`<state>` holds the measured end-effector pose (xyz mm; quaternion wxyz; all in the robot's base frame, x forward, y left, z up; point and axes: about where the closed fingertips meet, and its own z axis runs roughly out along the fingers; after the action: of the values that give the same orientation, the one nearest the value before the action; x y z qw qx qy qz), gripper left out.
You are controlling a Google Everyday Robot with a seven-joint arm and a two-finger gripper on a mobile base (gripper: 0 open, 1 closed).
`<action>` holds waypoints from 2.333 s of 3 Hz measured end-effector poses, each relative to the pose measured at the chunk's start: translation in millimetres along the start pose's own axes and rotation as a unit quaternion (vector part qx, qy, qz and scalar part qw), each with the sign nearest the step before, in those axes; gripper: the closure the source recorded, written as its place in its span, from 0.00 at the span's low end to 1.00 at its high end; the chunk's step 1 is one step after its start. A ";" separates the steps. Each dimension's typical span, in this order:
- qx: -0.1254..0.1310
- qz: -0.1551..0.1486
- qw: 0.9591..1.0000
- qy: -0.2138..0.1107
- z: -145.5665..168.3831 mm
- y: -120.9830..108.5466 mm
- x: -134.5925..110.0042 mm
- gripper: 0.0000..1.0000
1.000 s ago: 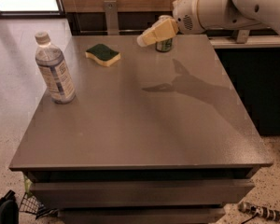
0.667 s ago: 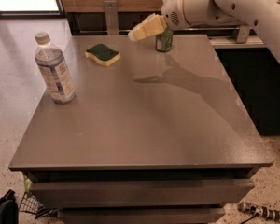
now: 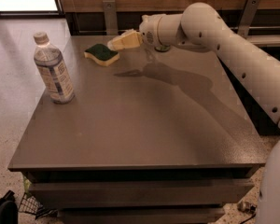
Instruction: Pick sponge
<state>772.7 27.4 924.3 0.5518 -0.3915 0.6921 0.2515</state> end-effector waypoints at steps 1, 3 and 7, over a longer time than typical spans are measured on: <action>-0.008 0.025 0.999 -0.041 37.2 22.0 11.1 0.00; -0.020 0.034 0.999 -0.031 69.4 27.4 27.1 0.00; -0.033 0.048 0.998 0.001 113.2 68.0 69.2 0.26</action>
Offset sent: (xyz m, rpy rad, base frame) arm 0.0018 0.0276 -0.0193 0.0718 -0.0002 0.0062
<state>775.3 136.0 822.3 0.5255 -0.3760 0.7018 0.3000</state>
